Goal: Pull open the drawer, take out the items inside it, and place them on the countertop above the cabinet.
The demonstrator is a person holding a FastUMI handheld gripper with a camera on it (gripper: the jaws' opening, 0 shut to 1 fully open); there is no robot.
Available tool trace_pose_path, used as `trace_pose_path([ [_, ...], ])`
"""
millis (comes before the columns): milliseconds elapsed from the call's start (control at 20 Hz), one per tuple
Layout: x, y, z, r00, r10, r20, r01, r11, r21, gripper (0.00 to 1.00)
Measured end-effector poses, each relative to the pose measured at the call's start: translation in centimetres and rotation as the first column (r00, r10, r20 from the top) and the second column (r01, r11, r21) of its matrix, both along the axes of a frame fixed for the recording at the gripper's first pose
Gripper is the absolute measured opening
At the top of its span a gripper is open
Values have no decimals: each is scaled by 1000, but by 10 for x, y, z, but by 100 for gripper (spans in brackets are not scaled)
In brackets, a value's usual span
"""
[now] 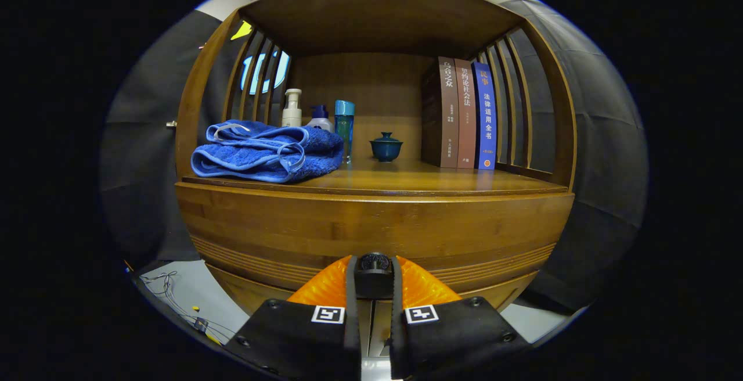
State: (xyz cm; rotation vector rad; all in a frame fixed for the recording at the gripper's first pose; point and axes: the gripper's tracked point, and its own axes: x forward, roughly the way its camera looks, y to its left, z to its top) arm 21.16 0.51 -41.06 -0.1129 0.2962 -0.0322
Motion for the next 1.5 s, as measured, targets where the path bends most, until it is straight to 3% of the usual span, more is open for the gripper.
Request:
trace_pose_path([
  [50, -8, 0, 8, 1000, -1, -7, 1, 1000, 1, 17],
  [200, -15, -2, 3, 1000, -11, 0, 11, 1000, 7, 18],
  [1000, -133, -3, 24, 1000, 18, -10, -17, 998, 53, 17],
  [1250, -144, -5, 17, 1000, 20, -10, -20, 999, 41, 18],
  [1500, -146, -10, 25, 999, 39, 34, -38, 999, -18, 68],
])
